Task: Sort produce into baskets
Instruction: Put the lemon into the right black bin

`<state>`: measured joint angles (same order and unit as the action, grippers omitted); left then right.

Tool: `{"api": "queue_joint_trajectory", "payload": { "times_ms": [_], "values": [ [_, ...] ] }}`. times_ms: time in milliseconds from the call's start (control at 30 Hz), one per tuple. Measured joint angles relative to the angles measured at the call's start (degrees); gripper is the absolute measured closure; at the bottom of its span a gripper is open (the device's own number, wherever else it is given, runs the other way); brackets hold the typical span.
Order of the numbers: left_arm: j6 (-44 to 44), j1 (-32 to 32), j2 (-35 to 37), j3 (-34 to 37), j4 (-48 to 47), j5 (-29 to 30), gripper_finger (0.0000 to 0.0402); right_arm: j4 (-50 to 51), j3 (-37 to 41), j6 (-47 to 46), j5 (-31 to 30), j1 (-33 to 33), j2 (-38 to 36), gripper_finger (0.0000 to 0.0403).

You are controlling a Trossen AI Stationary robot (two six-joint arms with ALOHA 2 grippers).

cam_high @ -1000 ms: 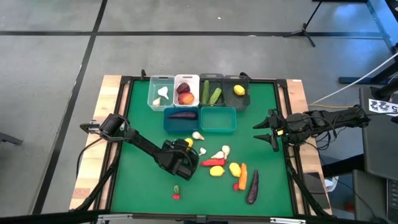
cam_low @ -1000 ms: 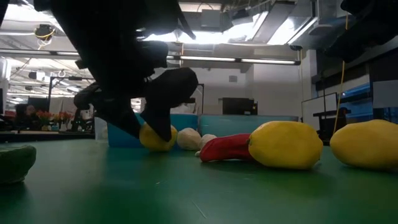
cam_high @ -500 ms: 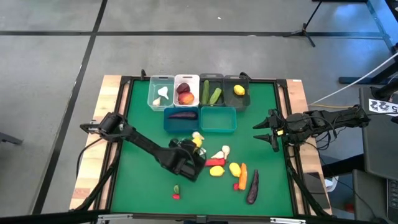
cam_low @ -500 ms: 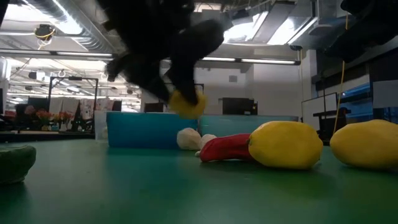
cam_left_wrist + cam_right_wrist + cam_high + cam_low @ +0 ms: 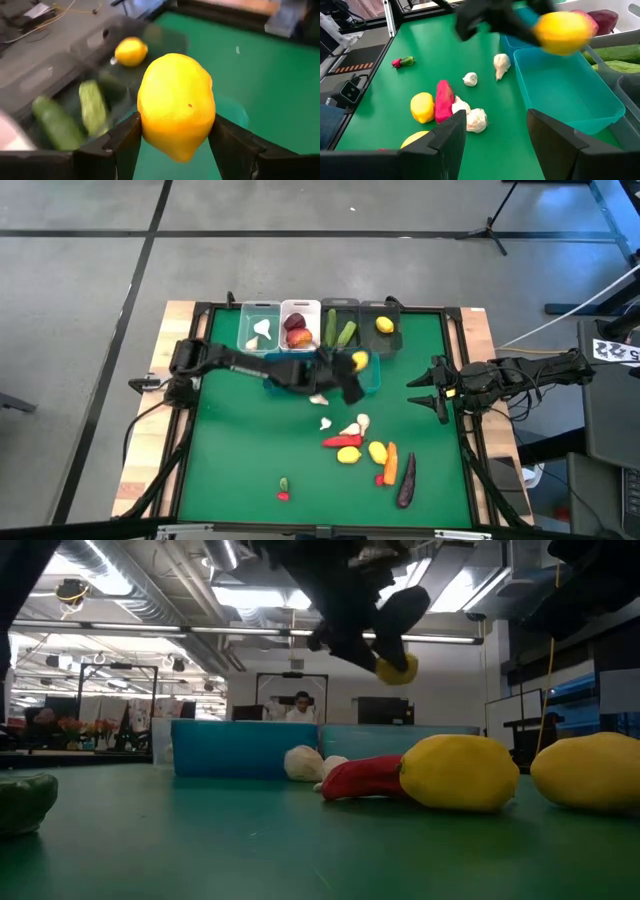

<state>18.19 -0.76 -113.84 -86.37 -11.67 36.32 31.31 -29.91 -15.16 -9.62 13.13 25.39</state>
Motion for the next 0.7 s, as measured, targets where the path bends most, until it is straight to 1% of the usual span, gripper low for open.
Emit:
{"api": "queue_joint_trajectory", "payload": {
  "times_ms": [167,333,467,600,700],
  "values": [
    [-4.13,7.61,-0.02,0.0,10.46,-9.47,0.0192,0.04,0.0,0.0,-0.01,-0.01,0.0,0.0194],
    [-5.56,12.62,-2.06,-0.04,20.07,-15.01,0.0192,0.04,0.0,0.0,-0.01,0.0,-0.02,0.0194],
    [-4.04,15.56,-4.38,-0.04,26.63,-18.52,0.0192,0.09,0.0,0.02,-0.01,0.0,0.0,0.0194],
    [-1.3,17.4,-7.85,-0.26,32.2,-20.59,0.0192,0.14,0.0,0.04,0.01,-0.01,-0.01,0.0194],
    [0.96,17.91,-10.89,-3.27,32.5,-21.86,0.0192,0.1,0.0,0.27,0.0,0.0,-0.01,0.0194]
  ]
}}
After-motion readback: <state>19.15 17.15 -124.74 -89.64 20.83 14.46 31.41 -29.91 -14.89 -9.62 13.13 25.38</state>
